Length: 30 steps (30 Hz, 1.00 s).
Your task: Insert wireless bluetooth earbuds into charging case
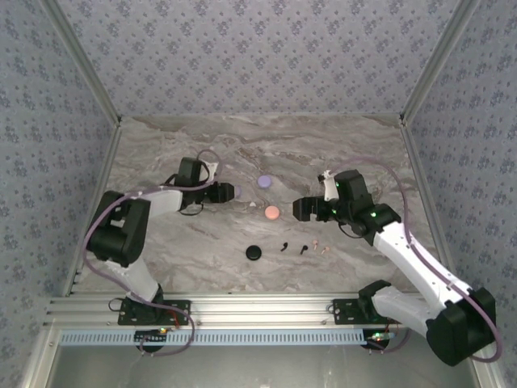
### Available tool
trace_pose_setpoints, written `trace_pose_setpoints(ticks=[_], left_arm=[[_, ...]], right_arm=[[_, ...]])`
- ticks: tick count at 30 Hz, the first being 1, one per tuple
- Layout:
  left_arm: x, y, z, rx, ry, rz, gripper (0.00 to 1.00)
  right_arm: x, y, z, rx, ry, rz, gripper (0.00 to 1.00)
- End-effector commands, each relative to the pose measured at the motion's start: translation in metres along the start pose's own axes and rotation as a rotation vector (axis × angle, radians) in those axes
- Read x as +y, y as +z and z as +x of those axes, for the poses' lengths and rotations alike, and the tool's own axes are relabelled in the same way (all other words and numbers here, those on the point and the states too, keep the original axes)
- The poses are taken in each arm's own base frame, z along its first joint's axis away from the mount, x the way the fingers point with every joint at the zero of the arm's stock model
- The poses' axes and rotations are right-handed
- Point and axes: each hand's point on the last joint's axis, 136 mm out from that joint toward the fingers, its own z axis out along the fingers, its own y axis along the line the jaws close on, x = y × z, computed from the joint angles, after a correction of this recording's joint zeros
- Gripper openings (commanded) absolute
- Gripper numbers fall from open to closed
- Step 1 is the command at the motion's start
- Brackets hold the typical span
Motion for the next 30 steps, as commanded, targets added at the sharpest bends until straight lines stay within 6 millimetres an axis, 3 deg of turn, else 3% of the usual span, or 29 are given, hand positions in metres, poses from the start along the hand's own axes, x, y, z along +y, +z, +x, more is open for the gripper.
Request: trace_pose_setpoints(ticks=[1,10,15,22,30], left_arm=[[-0.014,-0.031,-0.024,-0.12,0.083,-0.012,0.59],[-0.039,-0.104,-0.033,-0.381,0.152,-0.017,0.74],[-0.041,-0.131,-0.032,-0.468,0.163,-0.05,0.82],[-0.042,-0.141,-0.029,-0.486,0.181,-0.061,0.84],[-0.042,-0.14,-0.029,-0.485,0.175,-0.057,0.84]], right_arm=[[0.007,0.01,0.0,0.069,-0.056,-0.014,1.0],[0.023,0.095,-0.01,0.186,-0.059,-0.033,0.97],[0.03,0.14,-0.015,0.253,-0.104,-0.01,0.95],[0.042,0.187,-0.013,0.315,-0.139,-0.001,0.94],[0.037,0.195,0.016,0.392,-0.123,0.035,0.93]])
